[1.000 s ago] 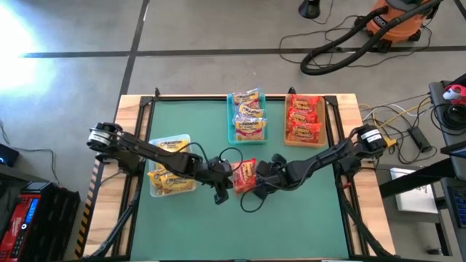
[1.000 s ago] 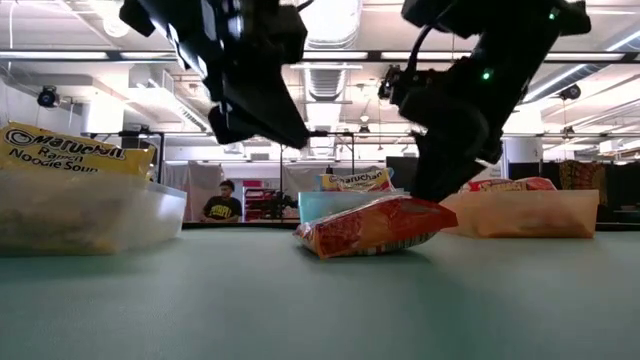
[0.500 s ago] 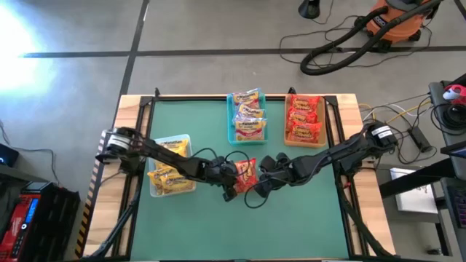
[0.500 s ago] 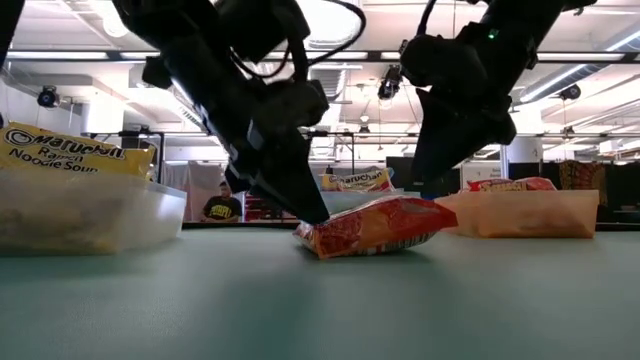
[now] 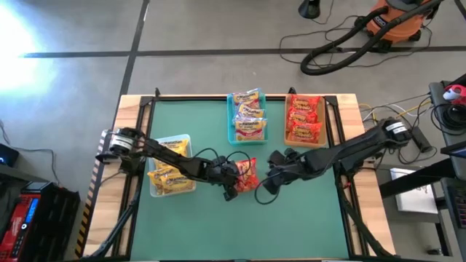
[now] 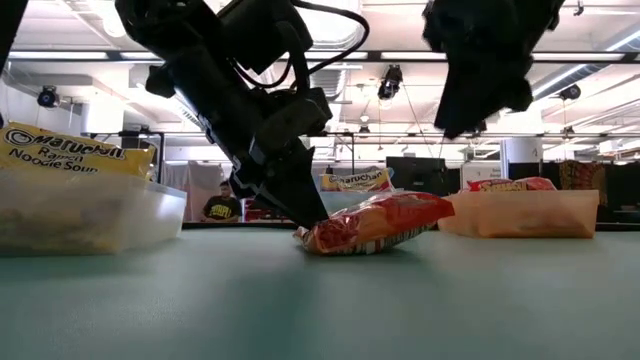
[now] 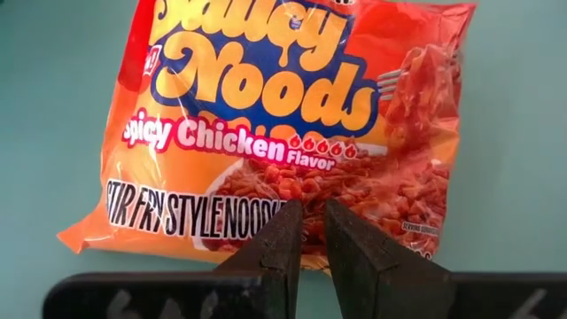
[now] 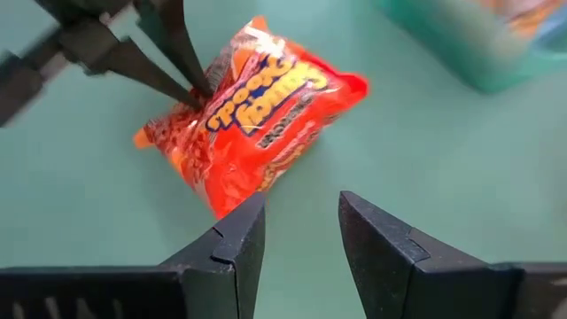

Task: Sort Maruchan noodles
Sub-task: Put the orange noodle pack into the orange bin

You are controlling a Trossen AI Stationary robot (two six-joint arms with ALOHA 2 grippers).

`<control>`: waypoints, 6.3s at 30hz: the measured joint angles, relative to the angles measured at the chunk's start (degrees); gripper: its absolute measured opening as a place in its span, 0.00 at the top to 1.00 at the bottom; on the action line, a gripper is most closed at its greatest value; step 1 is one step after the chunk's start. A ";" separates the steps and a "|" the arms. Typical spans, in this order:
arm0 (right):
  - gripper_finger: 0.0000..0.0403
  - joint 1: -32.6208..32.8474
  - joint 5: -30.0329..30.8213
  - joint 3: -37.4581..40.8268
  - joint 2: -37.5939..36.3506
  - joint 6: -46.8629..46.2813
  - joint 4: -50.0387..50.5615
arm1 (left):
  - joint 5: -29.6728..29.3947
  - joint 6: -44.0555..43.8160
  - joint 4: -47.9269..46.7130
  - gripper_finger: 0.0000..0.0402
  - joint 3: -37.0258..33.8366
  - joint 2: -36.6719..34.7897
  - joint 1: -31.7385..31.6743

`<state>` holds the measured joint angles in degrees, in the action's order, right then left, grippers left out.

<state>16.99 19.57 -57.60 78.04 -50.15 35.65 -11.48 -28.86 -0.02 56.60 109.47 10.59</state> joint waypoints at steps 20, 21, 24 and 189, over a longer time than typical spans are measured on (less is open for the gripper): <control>0.67 -0.54 8.22 0.24 -7.36 -4.24 1.35 | -0.10 -2.14 3.66 0.91 -3.78 0.17 0.46; 0.67 -0.51 7.17 0.26 -7.21 -4.72 1.51 | -0.25 -2.12 4.03 0.91 -4.01 0.24 0.48; 0.65 -0.50 3.55 0.28 -7.06 -7.46 2.67 | -0.44 -2.83 4.85 0.91 -4.24 0.87 0.48; 0.62 -44.30 -4.18 17.84 -30.32 64.90 17.26 | -17.95 -32.30 -22.60 0.85 4.01 -15.82 -4.80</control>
<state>-27.31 15.38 -39.77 47.72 14.75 52.91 -29.43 -61.15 -22.62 60.61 93.65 5.79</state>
